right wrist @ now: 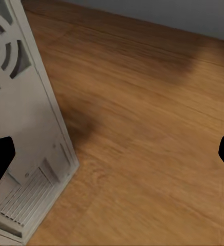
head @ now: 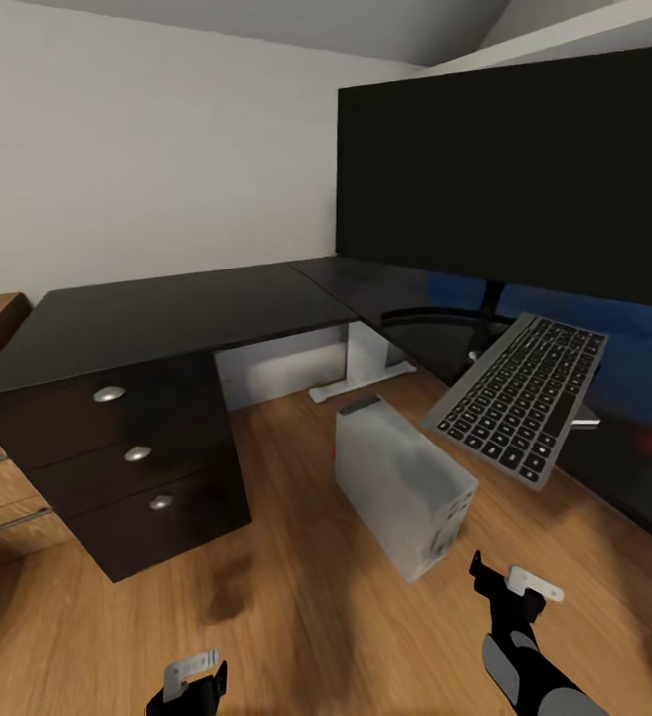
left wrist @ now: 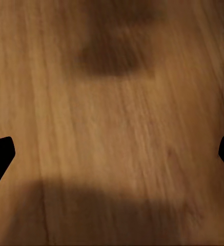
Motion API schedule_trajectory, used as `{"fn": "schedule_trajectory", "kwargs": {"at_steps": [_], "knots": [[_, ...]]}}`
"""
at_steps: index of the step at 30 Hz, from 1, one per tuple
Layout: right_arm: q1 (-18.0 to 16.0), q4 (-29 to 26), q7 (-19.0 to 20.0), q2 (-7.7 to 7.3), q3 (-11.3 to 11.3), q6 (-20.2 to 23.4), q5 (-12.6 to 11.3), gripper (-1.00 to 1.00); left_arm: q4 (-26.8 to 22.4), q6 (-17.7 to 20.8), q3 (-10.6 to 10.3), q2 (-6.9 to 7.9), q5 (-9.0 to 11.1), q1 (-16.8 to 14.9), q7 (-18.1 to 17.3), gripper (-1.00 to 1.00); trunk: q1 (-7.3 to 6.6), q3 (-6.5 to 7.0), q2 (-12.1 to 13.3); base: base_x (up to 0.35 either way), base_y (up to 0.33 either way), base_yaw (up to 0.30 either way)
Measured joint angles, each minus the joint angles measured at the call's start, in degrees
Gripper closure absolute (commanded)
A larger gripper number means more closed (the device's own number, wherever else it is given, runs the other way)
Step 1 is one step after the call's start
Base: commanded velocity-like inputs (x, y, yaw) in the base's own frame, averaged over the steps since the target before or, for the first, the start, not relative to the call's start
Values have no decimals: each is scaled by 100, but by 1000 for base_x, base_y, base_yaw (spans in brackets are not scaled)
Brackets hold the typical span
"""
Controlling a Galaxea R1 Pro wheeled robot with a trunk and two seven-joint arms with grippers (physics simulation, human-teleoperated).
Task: In the bedroom, organize the workspace by keeping the computer under the desk, ensuring the monitor is on the desk, placing the keyboard on the desk next to the monitor, placing the mouse on the desk next to the keyboard, moving the folder from the swivel chair onto the desk next to the mouse, stacking the notebook on top of the folder with the pen on top of the notebook, and positioning the swivel chair next to the desk.
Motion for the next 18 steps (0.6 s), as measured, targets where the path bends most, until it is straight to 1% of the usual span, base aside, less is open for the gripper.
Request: {"fn": "schedule_trajectory", "kwargs": {"at_steps": [8, 14, 18], "knots": [[0, 47, 0, -1, -15, -11, -10, -100, 1, 1, -4, -3, 0, 0, 4, -100, 2, 0, 0, 80, -16, 0], [0, 44, -1, -4, -18, -13, -11, -100, 1, -3, -6, -4, -2, 0, -6, -100, 0, 0, 0, 193, -3, 0], [0, 44, -9, -2, -19, 16, -11, -100, -2, 1, -7, -4, -6, 0, -8, -100, 2, 0, 0, 84, -1, 0]]}}
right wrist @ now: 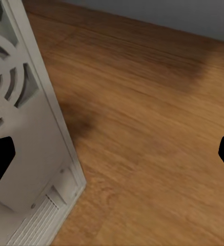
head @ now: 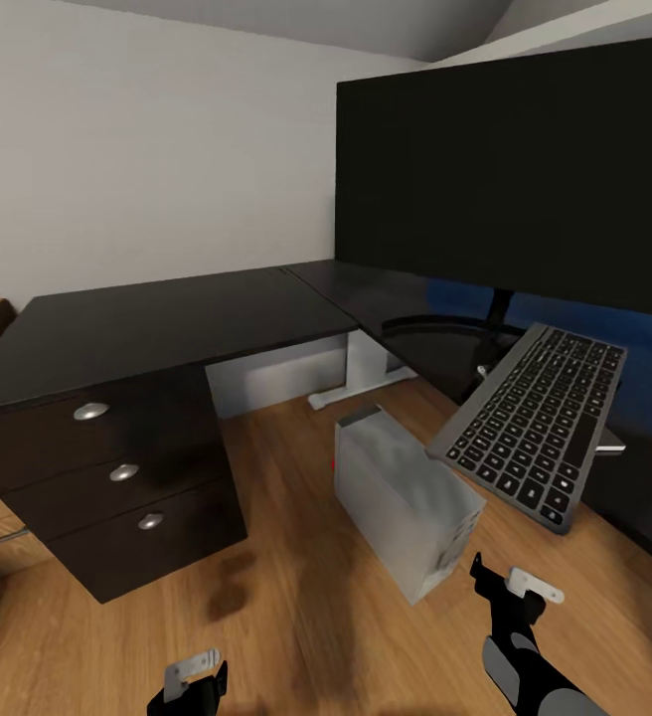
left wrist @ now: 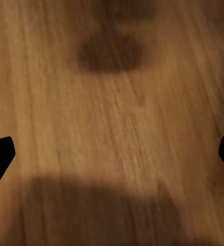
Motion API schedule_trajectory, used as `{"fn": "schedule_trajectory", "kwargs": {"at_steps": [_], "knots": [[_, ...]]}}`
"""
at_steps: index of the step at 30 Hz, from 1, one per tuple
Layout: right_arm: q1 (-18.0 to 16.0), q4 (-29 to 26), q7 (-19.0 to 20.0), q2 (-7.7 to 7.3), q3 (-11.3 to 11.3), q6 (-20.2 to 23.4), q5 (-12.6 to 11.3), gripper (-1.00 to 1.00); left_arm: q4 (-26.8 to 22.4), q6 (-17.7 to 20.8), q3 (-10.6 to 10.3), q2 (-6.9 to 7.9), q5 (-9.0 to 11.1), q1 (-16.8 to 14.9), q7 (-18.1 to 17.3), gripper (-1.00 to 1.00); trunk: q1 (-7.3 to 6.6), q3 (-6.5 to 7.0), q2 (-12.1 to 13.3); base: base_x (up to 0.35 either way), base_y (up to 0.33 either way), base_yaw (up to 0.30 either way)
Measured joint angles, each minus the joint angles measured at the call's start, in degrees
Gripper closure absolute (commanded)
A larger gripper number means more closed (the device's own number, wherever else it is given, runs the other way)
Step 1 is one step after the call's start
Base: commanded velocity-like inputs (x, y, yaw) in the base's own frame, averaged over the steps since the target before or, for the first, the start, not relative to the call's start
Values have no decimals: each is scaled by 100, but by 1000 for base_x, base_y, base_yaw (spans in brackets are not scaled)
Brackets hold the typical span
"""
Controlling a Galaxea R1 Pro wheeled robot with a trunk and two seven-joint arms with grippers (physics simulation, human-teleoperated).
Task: In the bedroom, organize the workspace by keeping the computer under the desk, ensuring the monitor is on the desk, placing the keyboard on the desk next to the monitor, placing the mouse on the desk next to the keyboard, moving the folder from the swivel chair onto the desk next to the mouse, stacking the notebook on top of the folder with the pen on top of the notebook, and positioning the swivel chair next to the desk.
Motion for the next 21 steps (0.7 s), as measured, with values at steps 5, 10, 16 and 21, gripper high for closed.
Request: {"fn": "schedule_trajectory", "kwargs": {"at_steps": [5, 10, 16, 21], "knots": [[0, -2, -2, -1, 6, 34, 0, -100, -6, 2, -3, -6, -2, 0, 2, -100, 1, 0, 0, 27, 0, 0], [0, -7, -1, -2, 8, 48, 7, -100, -18, 0, -1, -8, 1, 0, 9, -100, 1, 0, 0, 8, 0, 0], [0, -64, -2, 2, 12, 54, 6, -100, -33, -6, -1, -9, 4, 0, 6, -100, 1, 0, 0, 1, 0, 0], [0, -90, 3, 14, 28, 22, 14, -100, -12, 0, 6, 2, 9, 0, -3, -100, -1, 0, 0, 111, 31, 0]]}}
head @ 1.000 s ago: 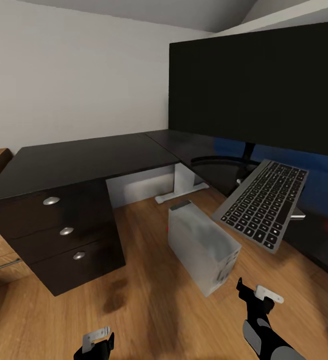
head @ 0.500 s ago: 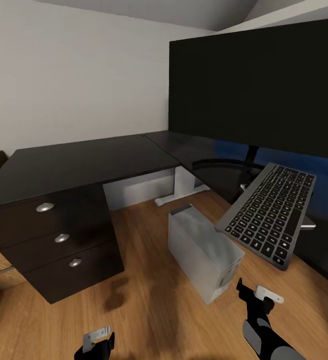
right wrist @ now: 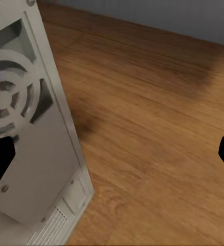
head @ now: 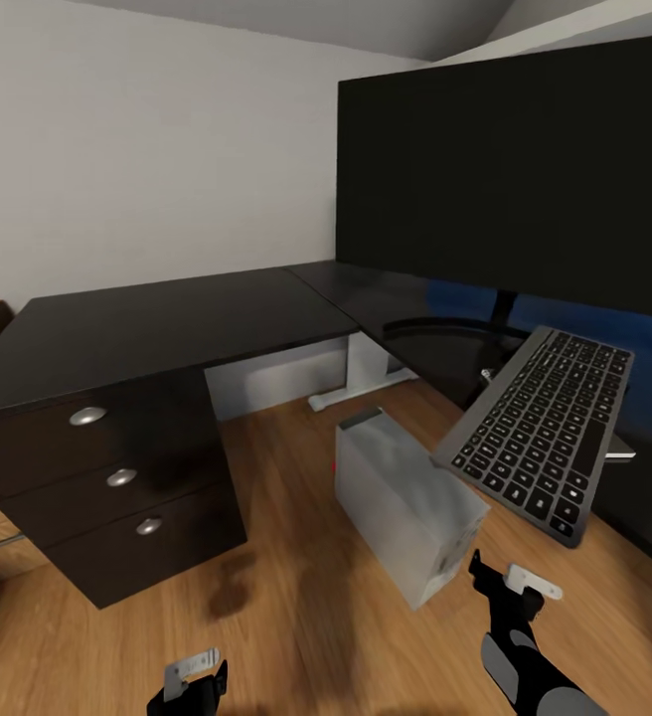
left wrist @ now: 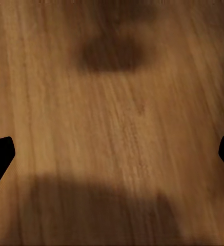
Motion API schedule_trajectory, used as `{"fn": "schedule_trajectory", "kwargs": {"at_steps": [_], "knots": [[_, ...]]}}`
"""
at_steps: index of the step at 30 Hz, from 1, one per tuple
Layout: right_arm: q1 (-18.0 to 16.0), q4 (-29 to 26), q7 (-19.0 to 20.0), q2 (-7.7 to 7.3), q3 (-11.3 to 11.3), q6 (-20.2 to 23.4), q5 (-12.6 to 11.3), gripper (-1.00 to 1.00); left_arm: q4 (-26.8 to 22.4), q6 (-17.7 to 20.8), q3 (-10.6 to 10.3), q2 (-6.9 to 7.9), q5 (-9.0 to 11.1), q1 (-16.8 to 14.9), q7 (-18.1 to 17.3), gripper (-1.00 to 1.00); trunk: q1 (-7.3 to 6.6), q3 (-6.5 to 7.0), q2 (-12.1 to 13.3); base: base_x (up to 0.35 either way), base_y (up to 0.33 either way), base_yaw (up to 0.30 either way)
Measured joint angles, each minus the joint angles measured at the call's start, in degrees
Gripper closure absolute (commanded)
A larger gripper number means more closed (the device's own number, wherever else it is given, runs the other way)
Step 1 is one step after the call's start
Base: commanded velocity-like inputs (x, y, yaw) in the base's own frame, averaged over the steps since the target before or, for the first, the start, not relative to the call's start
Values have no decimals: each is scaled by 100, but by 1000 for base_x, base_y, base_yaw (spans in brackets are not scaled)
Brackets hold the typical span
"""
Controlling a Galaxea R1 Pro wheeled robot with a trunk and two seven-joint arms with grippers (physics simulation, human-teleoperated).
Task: In the bedroom, organize the workspace by keeping the computer under the desk, ensuring the monitor is on the desk, placing the keyboard on the desk next to the monitor, placing the mouse on the desk next to the keyboard, moving the folder from the swivel chair onto the desk next to the mouse, stacking the notebook on top of the folder with the pen on top of the notebook, and positioning the swivel chair next to the desk.
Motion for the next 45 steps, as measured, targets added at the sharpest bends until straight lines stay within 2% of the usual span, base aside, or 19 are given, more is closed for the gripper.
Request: {"fn": "schedule_trajectory", "kwargs": {"at_steps": [11, 23, 35, 45], "knots": [[0, 1, 10, 23, 20, -69, 34, -100, -3, -1, -8, -2, -3, 0, 8, -100, 2, 0, 0, 41, 11, 0], [0, 2, 8, 24, 17, -74, 16, -100, -10, -1, 1, -12, -2, 0, 19, -100, 33, -265, -16, 2, 0, 0], [-1, 2, 5, 28, 4, -75, -8, -100, -24, -4, 2, -4, 0, 0, 11, -100, 33, -266, -16, 0, 0, 26], [1, 5, -14, 28, -26, -84, -40, -100, -31, -8, 9, 6, -2, 1, 21, -100, 33, -280, -16, 0, 0, 175]]}}
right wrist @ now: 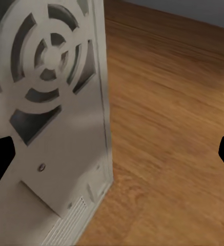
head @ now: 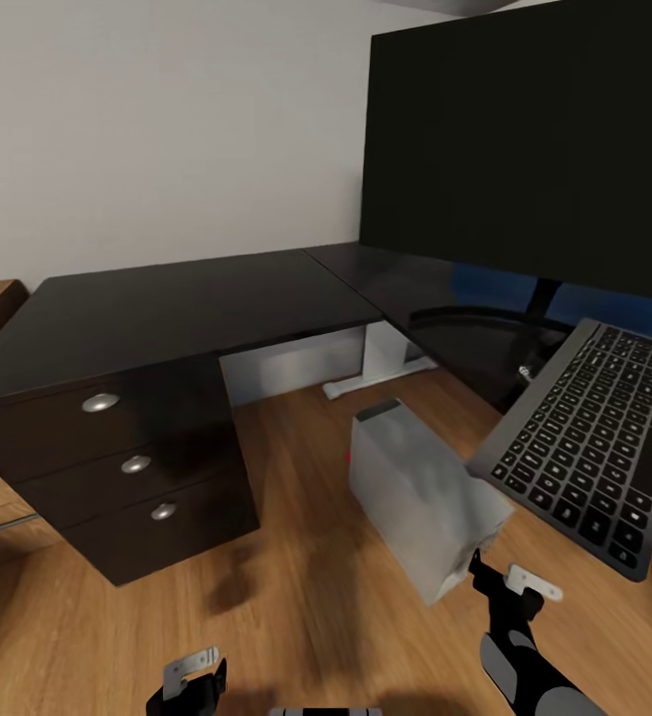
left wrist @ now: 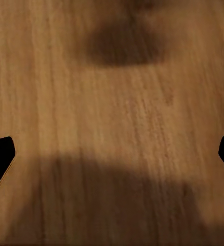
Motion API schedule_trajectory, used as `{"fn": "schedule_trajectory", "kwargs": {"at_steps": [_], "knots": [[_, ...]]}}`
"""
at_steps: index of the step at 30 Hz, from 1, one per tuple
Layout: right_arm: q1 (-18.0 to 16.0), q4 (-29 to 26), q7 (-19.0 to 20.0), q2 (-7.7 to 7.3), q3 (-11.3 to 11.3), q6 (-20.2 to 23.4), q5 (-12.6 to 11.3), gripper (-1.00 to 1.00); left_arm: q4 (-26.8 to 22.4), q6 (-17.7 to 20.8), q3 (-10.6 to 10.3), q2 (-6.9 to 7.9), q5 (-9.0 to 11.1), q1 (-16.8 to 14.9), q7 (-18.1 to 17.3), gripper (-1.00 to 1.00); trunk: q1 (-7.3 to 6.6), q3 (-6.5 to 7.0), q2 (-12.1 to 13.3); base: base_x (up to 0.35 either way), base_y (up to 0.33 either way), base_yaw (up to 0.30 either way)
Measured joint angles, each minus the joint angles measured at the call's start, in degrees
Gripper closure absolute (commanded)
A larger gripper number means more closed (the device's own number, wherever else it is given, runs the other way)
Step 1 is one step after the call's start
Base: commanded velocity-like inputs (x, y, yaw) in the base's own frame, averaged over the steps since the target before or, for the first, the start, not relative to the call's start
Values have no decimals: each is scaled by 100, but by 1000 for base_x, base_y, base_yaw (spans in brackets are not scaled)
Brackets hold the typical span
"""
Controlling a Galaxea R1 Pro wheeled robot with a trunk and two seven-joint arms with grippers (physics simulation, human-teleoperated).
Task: In the bedroom, organize the workspace by keeping the computer under the desk, ensuring the monitor is on the desk, placing the keyboard on the desk next to the monitor, placing the mouse on the desk next to the keyboard, moving the folder from the swivel chair onto the desk next to the mouse, stacking the notebook on top of the folder with the pen on top of the notebook, and positioning the swivel chair next to the desk.
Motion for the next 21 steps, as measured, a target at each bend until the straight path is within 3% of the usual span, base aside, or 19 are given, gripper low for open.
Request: {"fn": "schedule_trajectory", "kwargs": {"at_steps": [8, 16, 19, 21], "knots": [[-2, -2, 19, 0, 28, 6, 29, -100, 6, 6, 1, 1, -1, -1, 10, -100, 0, -19, 0, 0, 0, 187], [3, 1, 4, 0, -3, -21, -18, -100, 17, 3, 1, 1, -1, -1, 6, -100, 0, -25, 0, 9, 0, 27], [9, -5, -19, -4, -73, -69, -53, -100, 16, 2, 2, 1, 0, 0, -3, -100, -2, -25, 0, 145, 0, 4], [1, -3, 13, -1, 3, -55, -7, -100, 19, 0, 3, 5, 1, -1, -6, -100, -2, -25, 0, 243, 0, 2]]}}
